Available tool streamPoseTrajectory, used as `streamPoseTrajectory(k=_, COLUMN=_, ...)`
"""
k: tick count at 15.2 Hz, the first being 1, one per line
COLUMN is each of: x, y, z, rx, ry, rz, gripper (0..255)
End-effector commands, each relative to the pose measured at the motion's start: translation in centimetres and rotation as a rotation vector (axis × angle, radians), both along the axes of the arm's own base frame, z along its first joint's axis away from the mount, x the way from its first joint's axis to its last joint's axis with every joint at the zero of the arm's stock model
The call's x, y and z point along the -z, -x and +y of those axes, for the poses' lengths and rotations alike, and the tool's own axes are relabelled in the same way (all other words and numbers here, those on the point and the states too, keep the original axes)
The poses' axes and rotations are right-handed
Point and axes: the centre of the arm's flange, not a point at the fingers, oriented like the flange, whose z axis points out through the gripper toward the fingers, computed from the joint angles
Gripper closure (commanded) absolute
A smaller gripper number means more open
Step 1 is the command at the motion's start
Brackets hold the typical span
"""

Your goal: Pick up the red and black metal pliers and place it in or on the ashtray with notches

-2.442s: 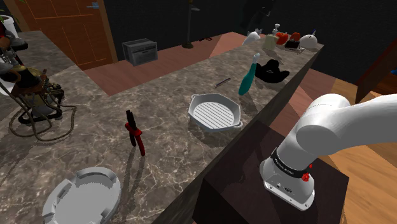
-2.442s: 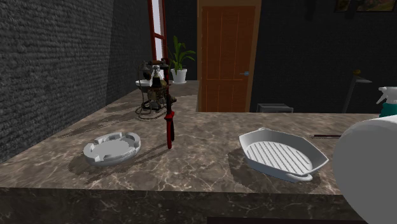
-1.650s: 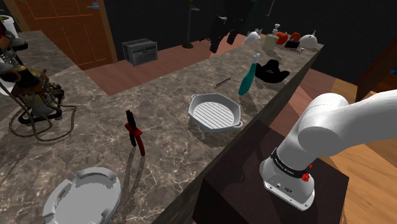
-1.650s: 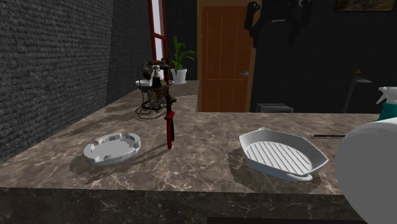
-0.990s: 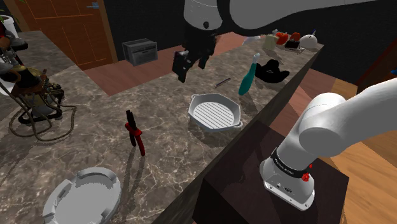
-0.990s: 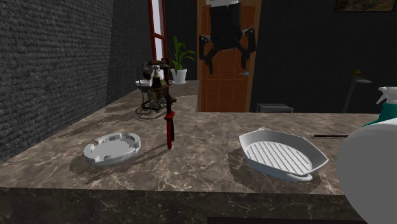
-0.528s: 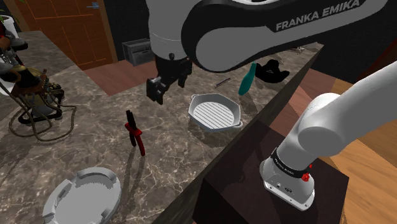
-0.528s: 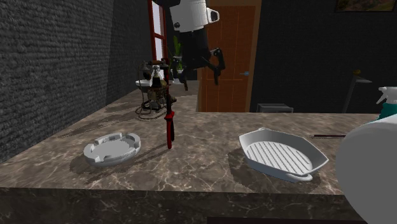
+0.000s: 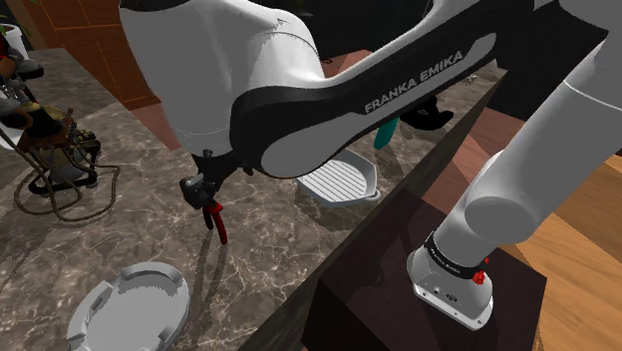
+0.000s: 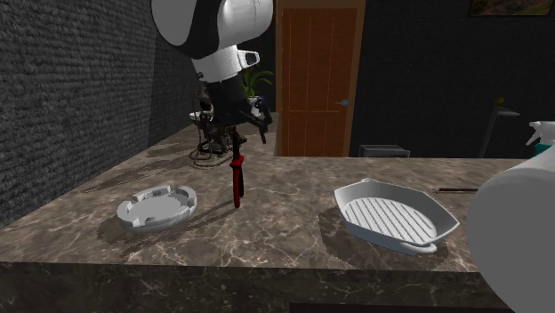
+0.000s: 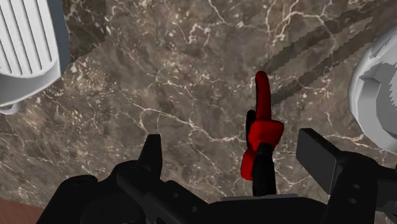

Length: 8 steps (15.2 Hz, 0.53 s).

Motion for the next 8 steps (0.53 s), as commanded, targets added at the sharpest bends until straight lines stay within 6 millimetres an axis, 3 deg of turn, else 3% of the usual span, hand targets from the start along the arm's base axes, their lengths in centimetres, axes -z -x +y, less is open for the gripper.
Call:
streamPoseTrajectory(k=1, x=1.7, y=-0.4, z=2.3, rx=-0.004, ry=0.01, rz=0.0, gripper=0)
streamPoseTrajectory(k=3, x=2.8, y=-0.5, z=3.9, rx=-0.008, ry=0.018, rz=0.001, gripper=0)
streamPoseTrajectory(k=8, x=5.3, y=-1.0, z=3.4, rx=-0.008, ry=0.018, rz=0.001, gripper=0)
